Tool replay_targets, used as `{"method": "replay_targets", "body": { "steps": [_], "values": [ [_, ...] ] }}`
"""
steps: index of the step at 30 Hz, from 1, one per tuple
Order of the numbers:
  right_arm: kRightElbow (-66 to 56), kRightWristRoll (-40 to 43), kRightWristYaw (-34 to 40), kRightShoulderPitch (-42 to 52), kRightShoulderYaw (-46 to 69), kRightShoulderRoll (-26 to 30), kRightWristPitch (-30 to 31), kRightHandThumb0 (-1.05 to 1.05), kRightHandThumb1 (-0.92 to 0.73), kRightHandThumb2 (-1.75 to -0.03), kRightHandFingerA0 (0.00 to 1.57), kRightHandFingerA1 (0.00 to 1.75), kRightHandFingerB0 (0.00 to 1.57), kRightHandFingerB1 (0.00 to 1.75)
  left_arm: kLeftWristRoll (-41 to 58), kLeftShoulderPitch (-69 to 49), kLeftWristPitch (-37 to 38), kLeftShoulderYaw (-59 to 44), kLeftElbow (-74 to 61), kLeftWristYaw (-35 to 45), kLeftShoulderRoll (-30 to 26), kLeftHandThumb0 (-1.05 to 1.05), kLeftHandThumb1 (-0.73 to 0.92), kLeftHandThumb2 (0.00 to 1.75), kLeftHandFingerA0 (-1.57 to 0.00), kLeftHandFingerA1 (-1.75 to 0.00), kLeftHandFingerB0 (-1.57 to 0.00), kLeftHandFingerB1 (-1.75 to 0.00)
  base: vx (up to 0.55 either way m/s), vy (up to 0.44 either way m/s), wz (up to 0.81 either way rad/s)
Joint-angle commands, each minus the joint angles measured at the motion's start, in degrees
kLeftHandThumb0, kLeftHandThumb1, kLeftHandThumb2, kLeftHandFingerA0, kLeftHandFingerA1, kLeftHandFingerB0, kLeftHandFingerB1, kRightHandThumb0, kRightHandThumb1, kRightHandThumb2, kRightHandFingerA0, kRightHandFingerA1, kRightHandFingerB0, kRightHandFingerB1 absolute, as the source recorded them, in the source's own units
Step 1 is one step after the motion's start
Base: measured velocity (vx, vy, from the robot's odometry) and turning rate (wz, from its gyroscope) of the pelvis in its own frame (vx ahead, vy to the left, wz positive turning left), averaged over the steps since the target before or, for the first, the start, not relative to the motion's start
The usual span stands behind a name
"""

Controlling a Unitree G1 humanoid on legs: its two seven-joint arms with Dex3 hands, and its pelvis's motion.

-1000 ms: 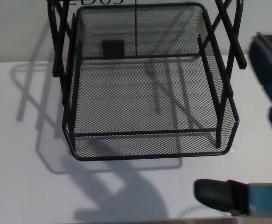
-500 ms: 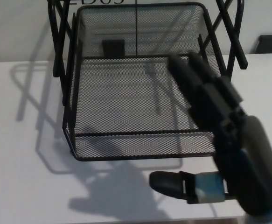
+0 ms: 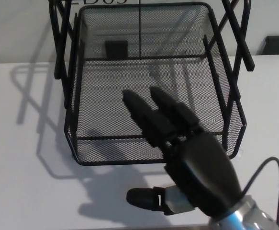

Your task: The robot walks towards a file tray kept in the middle of a desk and uses its right hand to grab a tray and pulls it out towards itself

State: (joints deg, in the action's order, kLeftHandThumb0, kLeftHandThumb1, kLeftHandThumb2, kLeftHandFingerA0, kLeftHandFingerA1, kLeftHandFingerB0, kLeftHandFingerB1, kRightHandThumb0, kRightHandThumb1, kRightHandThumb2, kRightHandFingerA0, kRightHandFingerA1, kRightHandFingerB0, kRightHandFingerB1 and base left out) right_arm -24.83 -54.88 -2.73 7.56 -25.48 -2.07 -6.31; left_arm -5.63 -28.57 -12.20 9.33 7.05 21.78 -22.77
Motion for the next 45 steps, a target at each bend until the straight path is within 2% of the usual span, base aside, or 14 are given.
{"method": "replay_targets", "body": {
  "steps": [1,2,3,4,5,11,30,31,39,40,41,43,44,45],
  "values": [
    [18.20,-51.27,-4.95,-9.33,-14.39,8.02,14.47,-0.82,-0.47,-0.80,0.00,0.08,0.00,0.00,-8.43,1.93,6.99,2.38,3.30,-1.87,-7.27,-0.36,0.66,0.72,-0.26,-0.53,-0.14,-0.42,0.00,0.000,0.00],
    [18.44,-51.16,-4.08,-9.44,-14.45,8.31,14.85,-0.75,-0.47,-0.76,0.00,0.13,0.00,0.12,-8.22,1.94,6.80,2.32,3.05,-1.51,-7.38,-0.36,0.66,0.72,-0.25,-0.52,-0.14,-0.42,0.00,0.000,0.00],
    [17.44,-51.43,-5.38,-9.18,-14.24,8.90,14.47,-0.83,-0.48,-0.82,0.00,0.08,0.00,0.00,-8.07,1.80,7.12,2.37,3.12,-1.35,-7.37,-0.35,0.66,0.71,-0.26,-0.53,-0.14,-0.42,0.00,0.000,0.00],
    [17.95,-51.23,-4.80,-9.36,-14.08,9.06,15.13,-0.82,-0.47,-0.82,0.00,0.07,0.00,0.01,-7.91,1.85,7.12,2.31,3.15,-1.30,-7.29,-0.34,0.66,0.71,-0.26,-0.53,-0.14,-0.42,0.00,0.000,0.00],
    [18.22,-51.17,-4.79,-9.67,-14.11,9.08,15.43,-0.83,-0.48,-0.82,0.00,0.07,0.00,0.00,-7.97,2.02,7.30,2.30,3.23,-1.30,-7.39,-0.28,0.71,0.60,-0.28,-0.50,-0.16,-0.38,0.00,0.000,0.00],
    [17.67,-52.51,-7.56,-9.76,-15.00,8.63,16.90,-0.86,-0.49,-0.82,0.00,0.11,0.00,0.00,-8.18,2.79,7.23,2.58,3.64,-1.00,-7.71,-0.28,0.71,0.60,-0.29,-0.50,-0.16,-0.37,0.00,0.000,0.00],
    [17.41,-54.02,-6.16,-10.01,-17.42,9.65,19.54,-0.83,-0.47,-0.82,0.00,0.12,0.00,0.00,-8.60,1.65,8.09,4.11,2.16,-0.67,-9.34,-0.28,0.71,0.60,-0.34,-0.53,-0.15,-0.38,0.00,0.000,0.00],
    [17.22,-53.86,-6.25,-10.00,-17.37,9.59,19.63,-0.83,-0.47,-0.81,0.00,0.12,0.00,0.00,-8.47,1.69,8.12,4.09,2.20,-0.69,-9.30,-0.34,0.65,0.71,-0.37,-0.57,-0.14,-0.42,0.00,0.000,0.00],
    [14.97,-53.48,-8.87,-7.35,-18.67,8.29,20.38,-0.84,-0.47,-0.80,0.00,0.10,0.00,0.00,-8.52,2.49,8.19,4.95,2.57,-0.55,-9.86,-0.33,0.66,0.70,-0.37,-0.56,-0.13,-0.41,0.00,0.000,0.00],
    [14.62,-53.33,-8.64,-6.70,-19.23,8.52,20.14,-0.82,-0.47,-0.80,0.00,0.10,0.00,0.02,-8.60,2.84,8.46,5.15,3.26,-0.65,-9.81,-0.25,0.50,0.94,-0.31,-0.60,-0.06,-0.48,0.00,0.000,0.00],
    [14.46,-53.64,-8.84,-6.41,-19.62,8.72,20.06,-0.83,-0.47,-0.81,0.00,0.09,0.00,0.03,-8.67,3.00,8.61,5.29,3.50,-0.69,-9.87,-0.34,0.65,0.71,-0.38,-0.57,-0.14,-0.41,0.00,0.000,0.00],
    [14.12,-54.06,-9.38,-5.38,-20.48,8.97,20.01,-0.82,-0.47,-0.80,0.00,0.08,0.00,0.03,-8.92,3.35,9.01,5.63,3.92,-0.64,-10.19,-0.34,0.65,0.71,-0.38,-0.57,-0.14,-0.41,0.00,0.000,0.00],
    [13.67,-53.69,-10.12,-4.51,-20.97,9.11,19.82,-0.82,-0.47,-0.80,0.00,0.09,0.00,0.03,-8.75,3.70,9.71,5.68,4.67,-0.62,-10.24,-0.26,0.50,0.94,-0.31,-0.60,-0.06,-0.49,0.00,0.000,0.00],
    [13.57,-53.56,-10.32,-4.29,-21.11,9.13,19.82,-0.82,-0.47,-0.80,0.00,0.09,0.00,0.03,-8.65,3.83,9.94,5.71,4.91,-0.64,-10.29,-0.26,0.50,0.94,-0.31,-0.60,-0.06,-0.49,0.00,0.000,0.00]
  ]
}}
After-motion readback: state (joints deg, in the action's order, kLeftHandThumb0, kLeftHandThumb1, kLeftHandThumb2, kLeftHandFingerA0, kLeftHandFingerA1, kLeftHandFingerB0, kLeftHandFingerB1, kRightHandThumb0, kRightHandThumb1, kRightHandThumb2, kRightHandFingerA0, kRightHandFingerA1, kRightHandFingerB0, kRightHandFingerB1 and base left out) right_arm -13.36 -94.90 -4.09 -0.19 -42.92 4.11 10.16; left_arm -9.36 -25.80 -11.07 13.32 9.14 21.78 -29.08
